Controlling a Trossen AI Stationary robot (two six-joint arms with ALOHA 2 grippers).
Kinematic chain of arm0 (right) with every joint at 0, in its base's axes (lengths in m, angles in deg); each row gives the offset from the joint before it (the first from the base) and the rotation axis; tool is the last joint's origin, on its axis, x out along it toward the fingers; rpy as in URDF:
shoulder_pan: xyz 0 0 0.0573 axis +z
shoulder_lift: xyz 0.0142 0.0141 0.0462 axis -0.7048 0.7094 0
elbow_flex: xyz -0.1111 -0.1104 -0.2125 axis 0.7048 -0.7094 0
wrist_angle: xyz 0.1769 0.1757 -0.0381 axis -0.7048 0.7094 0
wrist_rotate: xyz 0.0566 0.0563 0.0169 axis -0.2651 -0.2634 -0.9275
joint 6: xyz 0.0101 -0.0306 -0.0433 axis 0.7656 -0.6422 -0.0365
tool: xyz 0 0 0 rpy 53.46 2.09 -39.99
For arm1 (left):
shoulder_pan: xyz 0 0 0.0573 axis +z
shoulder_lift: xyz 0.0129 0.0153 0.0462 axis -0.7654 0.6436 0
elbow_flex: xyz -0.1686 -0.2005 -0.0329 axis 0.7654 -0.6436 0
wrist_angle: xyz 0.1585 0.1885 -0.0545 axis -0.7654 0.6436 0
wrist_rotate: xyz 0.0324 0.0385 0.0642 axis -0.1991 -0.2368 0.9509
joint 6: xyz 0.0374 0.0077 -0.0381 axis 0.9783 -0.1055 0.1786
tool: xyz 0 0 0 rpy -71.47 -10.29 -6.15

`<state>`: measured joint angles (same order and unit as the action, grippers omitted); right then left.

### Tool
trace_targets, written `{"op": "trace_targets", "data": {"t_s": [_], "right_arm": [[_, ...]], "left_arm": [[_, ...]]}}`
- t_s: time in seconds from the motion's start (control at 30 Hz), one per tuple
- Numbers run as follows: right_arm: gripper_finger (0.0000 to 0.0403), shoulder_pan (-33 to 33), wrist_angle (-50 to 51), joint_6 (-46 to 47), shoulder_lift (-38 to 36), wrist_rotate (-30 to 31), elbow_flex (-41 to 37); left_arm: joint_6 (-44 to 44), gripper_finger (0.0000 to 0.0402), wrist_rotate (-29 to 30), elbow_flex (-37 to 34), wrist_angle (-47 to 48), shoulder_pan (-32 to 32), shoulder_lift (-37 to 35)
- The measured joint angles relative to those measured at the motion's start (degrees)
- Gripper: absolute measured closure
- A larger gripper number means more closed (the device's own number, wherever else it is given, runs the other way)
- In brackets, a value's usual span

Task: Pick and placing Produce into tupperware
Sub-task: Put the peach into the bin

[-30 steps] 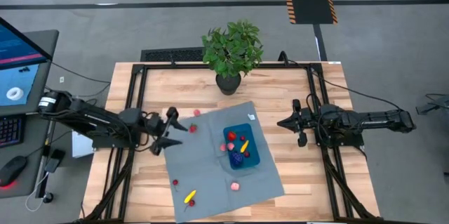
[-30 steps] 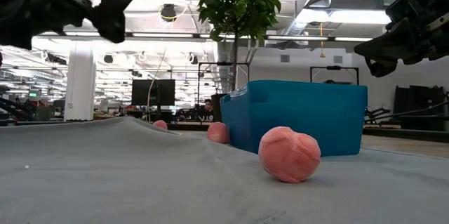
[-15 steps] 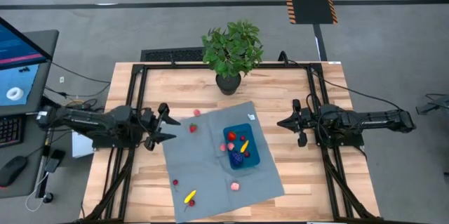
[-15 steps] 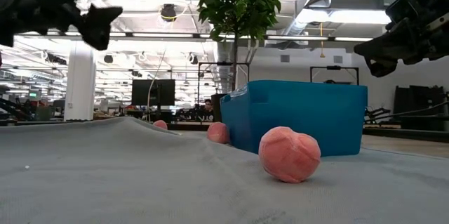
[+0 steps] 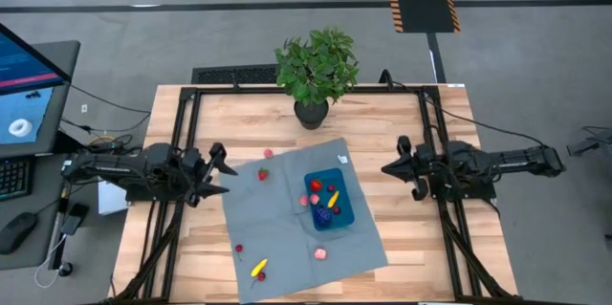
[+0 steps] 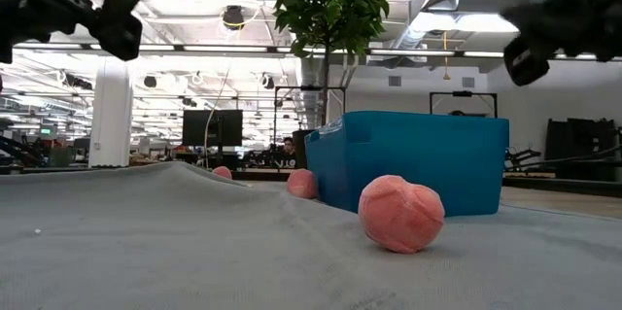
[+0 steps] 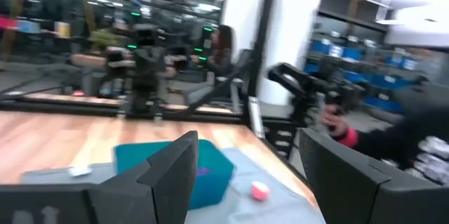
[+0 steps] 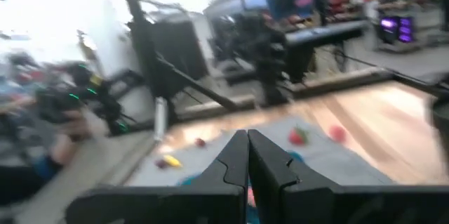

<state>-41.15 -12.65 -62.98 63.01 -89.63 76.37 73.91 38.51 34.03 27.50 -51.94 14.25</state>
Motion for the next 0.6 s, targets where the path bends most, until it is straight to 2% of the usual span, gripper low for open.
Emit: {"op": "trace_targets", "data": {"t_s": [0.07, 0.13, 0.33, 0.47, 0.6], "right_arm": [[0.0369, 2.4, -3.8, 2.1, 0.5, 0.0, 0.0], [0.0369, 5.1, -7.0, 2.3, 1.5, -0.2, 0.0], [0.0369, 12.0, -9.6, -3.6, 4.4, 0.2, 1.0], [0.0369, 15.9, -9.8, -3.8, 10.8, 2.4, 3.3], [0.0369, 18.8, -9.7, -3.8, 21.2, 6.0, 7.6]], "left_arm": [[0.5, 0.0165, -1.5, 0.0, -0.1, 0.0, 0.0], [-0.3, 0.0165, -0.5, 0.0, 0.2, 0.0, 0.0], [-0.6, 0.0165, 9.9, 0.0, 7.1, 0.0, 0.0], [1.3, 0.0165, 11.0, 0.1, 5.3, 0.0, 0.0], [2.5, 0.0165, 9.6, 1.6, 3.9, 0.0, 0.0]]}}
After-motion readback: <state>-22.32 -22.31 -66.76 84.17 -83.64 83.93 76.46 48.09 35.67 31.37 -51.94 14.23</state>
